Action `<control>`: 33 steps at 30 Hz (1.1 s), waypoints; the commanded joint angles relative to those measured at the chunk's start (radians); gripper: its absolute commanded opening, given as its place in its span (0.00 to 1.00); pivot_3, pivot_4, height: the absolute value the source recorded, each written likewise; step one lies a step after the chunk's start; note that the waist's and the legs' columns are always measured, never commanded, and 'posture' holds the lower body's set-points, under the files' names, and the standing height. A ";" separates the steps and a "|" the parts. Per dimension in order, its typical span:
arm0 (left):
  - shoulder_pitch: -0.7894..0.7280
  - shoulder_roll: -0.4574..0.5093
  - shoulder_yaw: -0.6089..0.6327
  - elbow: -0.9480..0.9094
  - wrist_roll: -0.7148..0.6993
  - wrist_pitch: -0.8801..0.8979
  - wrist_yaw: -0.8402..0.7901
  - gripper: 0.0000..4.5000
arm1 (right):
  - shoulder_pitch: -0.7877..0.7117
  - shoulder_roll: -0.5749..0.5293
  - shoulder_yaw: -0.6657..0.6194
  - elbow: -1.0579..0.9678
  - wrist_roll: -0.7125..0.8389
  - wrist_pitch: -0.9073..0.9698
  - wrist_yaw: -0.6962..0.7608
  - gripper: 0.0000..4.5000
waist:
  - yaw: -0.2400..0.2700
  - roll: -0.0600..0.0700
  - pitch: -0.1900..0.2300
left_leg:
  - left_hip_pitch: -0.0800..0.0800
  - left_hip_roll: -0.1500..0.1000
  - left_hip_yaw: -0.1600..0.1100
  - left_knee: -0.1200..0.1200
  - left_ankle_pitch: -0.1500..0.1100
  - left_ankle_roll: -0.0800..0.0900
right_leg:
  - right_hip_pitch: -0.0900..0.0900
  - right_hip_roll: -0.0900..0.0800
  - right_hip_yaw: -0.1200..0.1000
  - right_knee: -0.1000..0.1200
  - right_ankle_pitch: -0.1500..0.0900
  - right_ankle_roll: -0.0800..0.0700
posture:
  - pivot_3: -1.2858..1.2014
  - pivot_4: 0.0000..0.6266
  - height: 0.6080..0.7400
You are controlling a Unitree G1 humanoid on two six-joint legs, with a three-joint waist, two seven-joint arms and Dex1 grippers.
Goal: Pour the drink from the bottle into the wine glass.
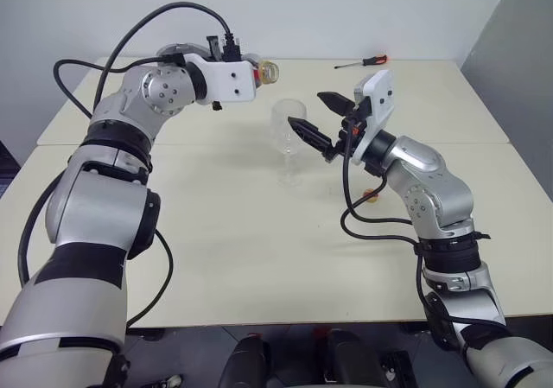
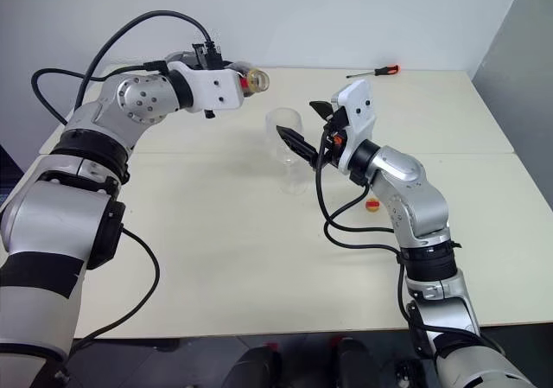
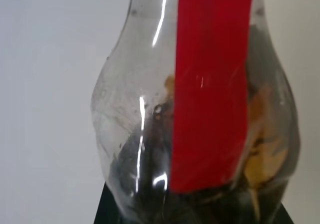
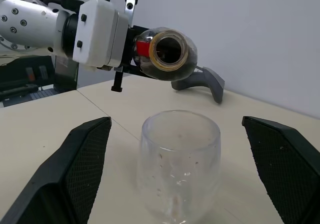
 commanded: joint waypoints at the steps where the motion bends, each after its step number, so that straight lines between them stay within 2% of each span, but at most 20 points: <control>1: -0.057 0.017 -0.007 -0.009 0.010 -0.025 0.027 0.21 | -0.032 0.001 -0.019 -0.017 0.001 -0.027 -0.003 1.00 | 0.000 0.000 0.000 | 0.000 0.000 0.000 0.000 0.000 0.000 | 0.000 0.000 0.000 0.000 0.000 0.000 | 0.52 0.24 1.00; 33: -0.133 0.036 -0.090 0.011 0.121 -0.064 0.126 0.21 | -0.037 0.000 -0.020 -0.003 -0.001 -0.030 -0.007 1.00 | 0.000 0.000 0.000 | 0.000 0.000 0.001 0.000 0.000 0.000 | -0.001 0.000 0.000 0.000 0.000 0.000 | 0.52 0.24 1.00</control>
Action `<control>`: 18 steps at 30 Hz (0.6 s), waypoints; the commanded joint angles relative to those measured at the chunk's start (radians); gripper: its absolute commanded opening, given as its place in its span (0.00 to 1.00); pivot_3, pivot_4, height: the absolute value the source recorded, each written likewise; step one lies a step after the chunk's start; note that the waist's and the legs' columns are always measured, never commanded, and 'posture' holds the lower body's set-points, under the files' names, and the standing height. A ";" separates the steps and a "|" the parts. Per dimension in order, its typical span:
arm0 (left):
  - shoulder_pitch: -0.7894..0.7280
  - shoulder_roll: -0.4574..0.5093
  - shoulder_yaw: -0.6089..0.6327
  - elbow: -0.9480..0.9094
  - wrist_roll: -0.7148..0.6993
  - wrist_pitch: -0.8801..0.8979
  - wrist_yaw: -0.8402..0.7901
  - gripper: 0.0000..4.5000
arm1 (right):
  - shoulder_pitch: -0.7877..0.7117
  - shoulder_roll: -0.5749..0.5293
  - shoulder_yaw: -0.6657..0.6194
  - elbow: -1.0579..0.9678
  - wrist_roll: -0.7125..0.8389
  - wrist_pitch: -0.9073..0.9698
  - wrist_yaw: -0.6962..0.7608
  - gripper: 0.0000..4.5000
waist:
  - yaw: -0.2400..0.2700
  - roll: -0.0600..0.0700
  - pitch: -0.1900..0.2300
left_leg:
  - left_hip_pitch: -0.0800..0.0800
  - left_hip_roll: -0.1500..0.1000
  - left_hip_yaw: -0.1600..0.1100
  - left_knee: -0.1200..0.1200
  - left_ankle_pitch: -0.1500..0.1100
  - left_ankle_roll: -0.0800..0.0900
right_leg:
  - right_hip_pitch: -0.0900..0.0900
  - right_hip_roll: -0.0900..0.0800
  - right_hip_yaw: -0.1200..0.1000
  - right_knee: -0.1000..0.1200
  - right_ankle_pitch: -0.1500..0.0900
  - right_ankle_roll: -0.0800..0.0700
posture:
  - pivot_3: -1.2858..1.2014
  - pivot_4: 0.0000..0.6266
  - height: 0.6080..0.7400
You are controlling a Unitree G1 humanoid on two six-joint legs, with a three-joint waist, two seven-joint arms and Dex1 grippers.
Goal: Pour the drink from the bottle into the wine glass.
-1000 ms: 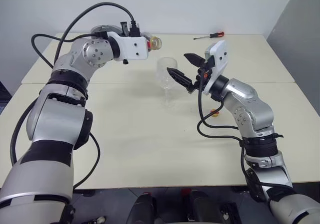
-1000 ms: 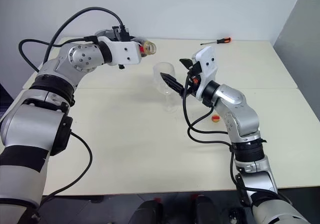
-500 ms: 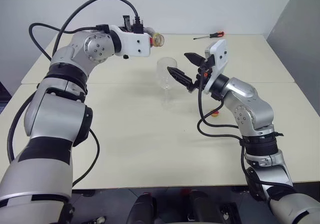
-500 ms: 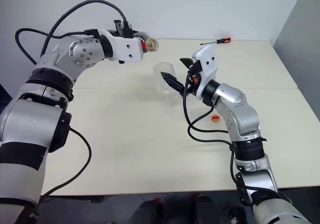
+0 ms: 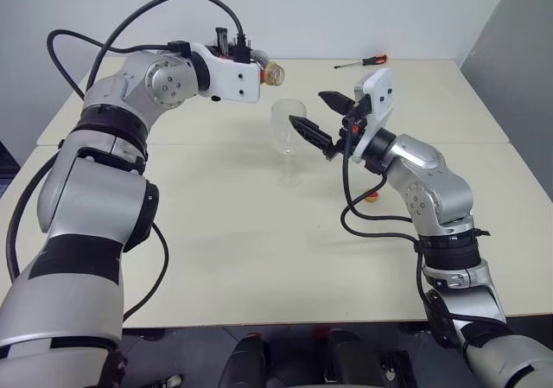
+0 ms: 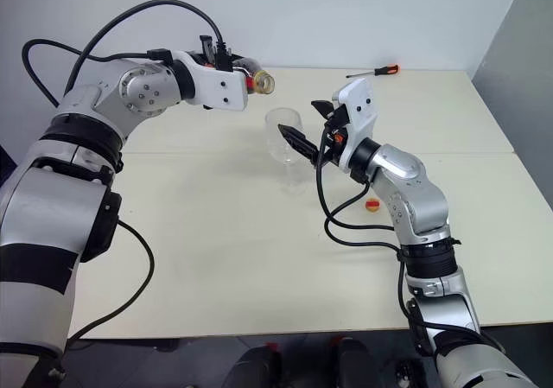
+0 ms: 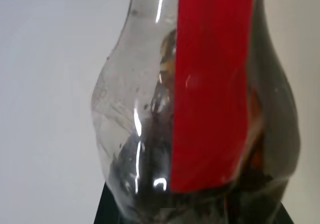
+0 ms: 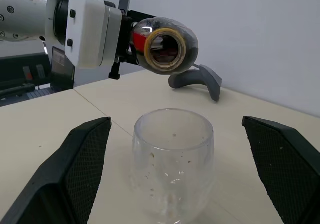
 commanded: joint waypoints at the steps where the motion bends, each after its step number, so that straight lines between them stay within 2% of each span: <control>1: -0.059 0.025 -0.002 -0.014 0.005 -0.010 0.035 0.21 | -0.025 0.004 -0.017 -0.023 0.000 -0.029 -0.007 1.00 | 0.000 0.000 0.000 | 0.000 0.000 0.000 0.000 0.000 0.000 | 0.000 0.000 0.000 0.000 0.000 0.000 | 0.52 0.24 1.00; 18: -0.095 0.038 -0.048 -0.006 0.056 -0.017 0.074 0.21 | -0.013 0.015 -0.018 -0.029 0.001 -0.032 -0.008 1.00 | 0.000 0.000 0.000 | 0.000 0.000 0.000 0.000 0.000 0.000 | 0.000 0.000 0.000 0.000 0.000 0.000 | 0.52 0.24 1.00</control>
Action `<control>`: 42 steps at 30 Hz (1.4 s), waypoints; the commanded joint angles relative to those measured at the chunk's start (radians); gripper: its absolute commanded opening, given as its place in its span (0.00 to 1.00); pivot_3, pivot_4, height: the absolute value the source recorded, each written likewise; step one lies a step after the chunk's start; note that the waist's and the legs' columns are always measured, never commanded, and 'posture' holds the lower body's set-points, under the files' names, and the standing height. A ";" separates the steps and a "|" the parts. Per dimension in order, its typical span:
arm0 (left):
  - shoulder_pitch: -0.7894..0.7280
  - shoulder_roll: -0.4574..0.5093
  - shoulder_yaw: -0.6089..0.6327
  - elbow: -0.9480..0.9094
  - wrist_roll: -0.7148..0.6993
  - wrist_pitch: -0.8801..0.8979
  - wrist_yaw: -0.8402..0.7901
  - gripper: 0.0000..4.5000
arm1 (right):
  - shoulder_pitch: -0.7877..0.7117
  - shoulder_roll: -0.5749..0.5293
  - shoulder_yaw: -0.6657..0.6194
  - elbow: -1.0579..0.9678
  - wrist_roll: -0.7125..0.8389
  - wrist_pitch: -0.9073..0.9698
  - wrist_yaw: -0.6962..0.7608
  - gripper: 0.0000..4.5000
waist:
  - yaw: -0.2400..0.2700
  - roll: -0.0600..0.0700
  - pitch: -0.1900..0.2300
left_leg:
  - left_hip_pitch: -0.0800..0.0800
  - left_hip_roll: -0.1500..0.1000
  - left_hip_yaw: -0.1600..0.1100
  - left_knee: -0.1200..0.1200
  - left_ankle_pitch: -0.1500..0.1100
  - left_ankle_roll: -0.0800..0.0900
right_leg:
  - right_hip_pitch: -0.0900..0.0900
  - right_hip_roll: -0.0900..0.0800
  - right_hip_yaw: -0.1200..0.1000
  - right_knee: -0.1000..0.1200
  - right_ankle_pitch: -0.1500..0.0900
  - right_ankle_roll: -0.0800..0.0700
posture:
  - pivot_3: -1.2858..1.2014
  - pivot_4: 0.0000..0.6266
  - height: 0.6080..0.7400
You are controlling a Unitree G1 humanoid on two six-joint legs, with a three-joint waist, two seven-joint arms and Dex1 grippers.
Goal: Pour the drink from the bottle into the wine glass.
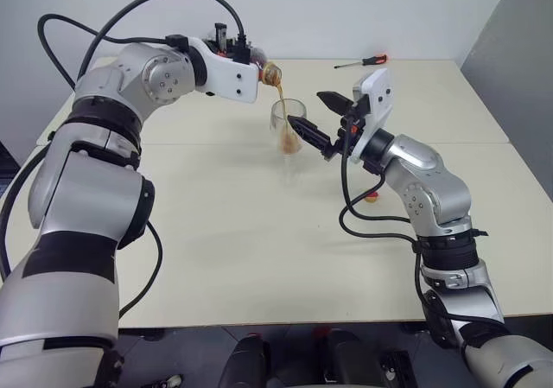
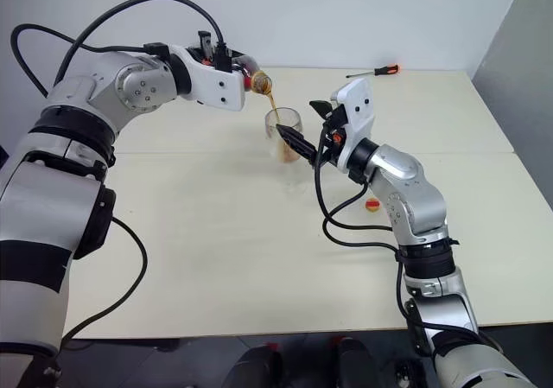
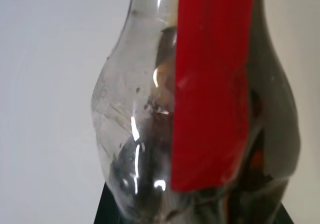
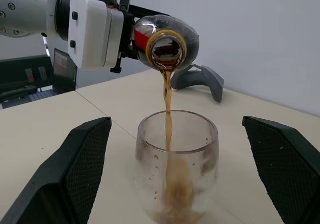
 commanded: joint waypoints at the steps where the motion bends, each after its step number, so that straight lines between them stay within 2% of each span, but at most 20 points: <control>1: -0.056 0.022 0.005 -0.011 -0.004 -0.008 0.025 0.21 | -0.012 0.000 -0.018 -0.029 0.000 -0.032 -0.006 1.00 | 0.000 0.000 0.000 | 0.000 0.000 0.000 0.000 0.000 0.000 | 0.000 0.000 0.000 0.000 0.000 0.000 | 0.52 0.24 1.00; 42: -0.088 0.036 -0.047 -0.003 0.049 -0.015 0.068 0.21 | -0.016 0.010 -0.014 -0.016 -0.002 -0.051 -0.004 1.00 | 0.000 0.000 0.000 | -0.001 0.000 0.000 0.000 0.000 0.000 | -0.001 0.000 0.000 0.001 0.000 0.000 | 0.52 0.24 1.00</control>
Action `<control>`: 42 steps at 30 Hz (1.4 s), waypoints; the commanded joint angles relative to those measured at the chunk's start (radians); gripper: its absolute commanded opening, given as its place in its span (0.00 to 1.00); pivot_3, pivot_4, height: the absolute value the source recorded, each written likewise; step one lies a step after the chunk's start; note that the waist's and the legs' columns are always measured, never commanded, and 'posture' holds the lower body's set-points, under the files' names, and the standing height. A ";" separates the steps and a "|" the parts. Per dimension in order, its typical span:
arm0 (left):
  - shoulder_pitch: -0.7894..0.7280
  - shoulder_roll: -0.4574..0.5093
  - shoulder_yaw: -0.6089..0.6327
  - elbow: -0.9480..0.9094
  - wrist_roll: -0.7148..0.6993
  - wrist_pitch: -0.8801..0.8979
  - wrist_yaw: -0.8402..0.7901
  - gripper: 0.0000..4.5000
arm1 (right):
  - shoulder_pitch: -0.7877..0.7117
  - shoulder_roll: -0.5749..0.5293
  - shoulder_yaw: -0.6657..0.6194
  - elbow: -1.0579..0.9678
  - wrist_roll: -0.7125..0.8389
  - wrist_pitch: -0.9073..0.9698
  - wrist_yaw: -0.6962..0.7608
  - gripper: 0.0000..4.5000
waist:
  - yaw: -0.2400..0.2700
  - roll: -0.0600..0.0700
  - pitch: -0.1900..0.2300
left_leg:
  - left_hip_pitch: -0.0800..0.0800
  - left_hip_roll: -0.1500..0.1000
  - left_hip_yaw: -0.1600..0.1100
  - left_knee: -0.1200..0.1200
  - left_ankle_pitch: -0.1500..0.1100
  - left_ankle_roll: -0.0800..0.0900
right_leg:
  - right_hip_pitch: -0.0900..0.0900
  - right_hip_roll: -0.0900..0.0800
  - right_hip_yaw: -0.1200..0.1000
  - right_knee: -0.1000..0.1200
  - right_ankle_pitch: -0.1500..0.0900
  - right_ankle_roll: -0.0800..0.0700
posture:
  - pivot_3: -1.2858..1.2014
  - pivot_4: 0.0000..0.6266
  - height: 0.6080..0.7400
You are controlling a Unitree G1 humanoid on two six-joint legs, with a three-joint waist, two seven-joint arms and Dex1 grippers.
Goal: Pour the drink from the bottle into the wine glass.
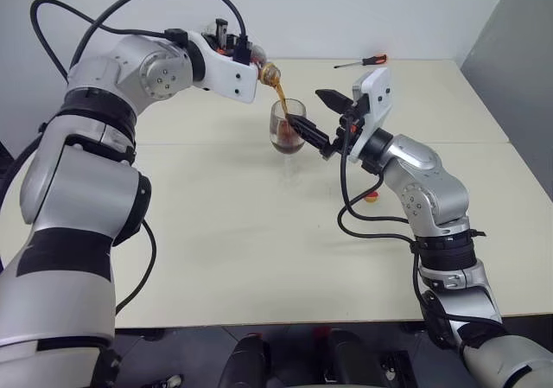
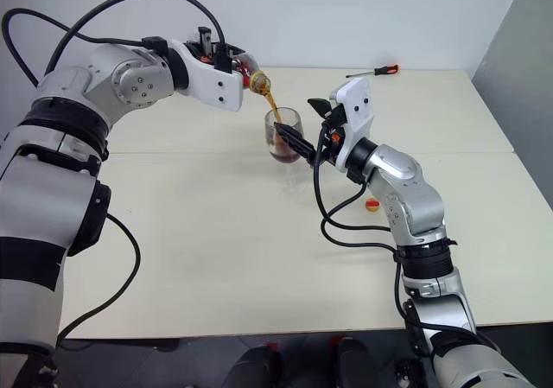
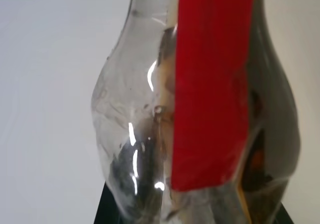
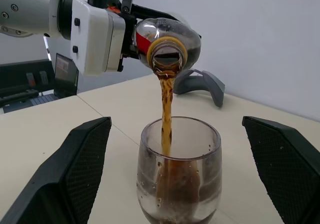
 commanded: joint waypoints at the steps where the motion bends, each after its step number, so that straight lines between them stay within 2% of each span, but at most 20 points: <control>1: -0.048 0.022 -0.001 -0.008 0.005 -0.001 0.024 0.21 | -0.016 0.002 -0.014 -0.018 -0.002 -0.030 -0.003 1.00 | 0.000 0.000 0.000 | 0.000 0.000 0.000 0.000 0.000 0.000 | 0.000 0.000 0.000 0.000 0.000 0.000 | 0.52 0.24 1.00; 42: -0.062 0.023 -0.012 -0.001 0.035 0.010 0.035 0.21 | -0.012 0.006 -0.018 -0.027 0.005 -0.025 -0.007 1.00 | -0.001 0.000 0.000 | 0.000 0.000 0.000 0.001 0.000 0.000 | 0.000 0.000 0.000 0.000 0.000 0.000 | 0.52 0.24 1.00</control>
